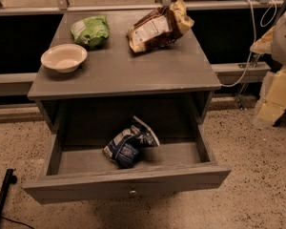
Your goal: Pick blue chip bag from top drawer and place on counter
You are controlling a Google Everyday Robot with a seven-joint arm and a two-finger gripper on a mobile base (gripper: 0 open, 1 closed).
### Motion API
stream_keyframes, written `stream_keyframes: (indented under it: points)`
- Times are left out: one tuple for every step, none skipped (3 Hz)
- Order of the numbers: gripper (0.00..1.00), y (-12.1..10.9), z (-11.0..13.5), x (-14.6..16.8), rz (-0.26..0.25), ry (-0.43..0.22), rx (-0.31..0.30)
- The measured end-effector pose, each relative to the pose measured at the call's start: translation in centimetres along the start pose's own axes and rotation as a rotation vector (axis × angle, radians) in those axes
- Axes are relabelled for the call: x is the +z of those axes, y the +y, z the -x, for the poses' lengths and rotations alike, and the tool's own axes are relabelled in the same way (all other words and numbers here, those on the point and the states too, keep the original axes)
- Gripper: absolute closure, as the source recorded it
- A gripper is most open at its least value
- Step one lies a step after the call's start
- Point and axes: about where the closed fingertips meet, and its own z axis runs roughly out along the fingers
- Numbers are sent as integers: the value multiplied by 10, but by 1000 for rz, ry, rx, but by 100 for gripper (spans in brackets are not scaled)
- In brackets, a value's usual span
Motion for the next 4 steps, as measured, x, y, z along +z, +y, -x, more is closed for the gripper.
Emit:
stream_keyframes:
  points:
    - [0, 0, 0, 0, 0, 0, 0]
    - [0, 8, 31, 26, 3, -66, -85]
    - [0, 8, 50, 40, -20, -107, -130]
    - [0, 8, 50, 42, -13, -115, -121]
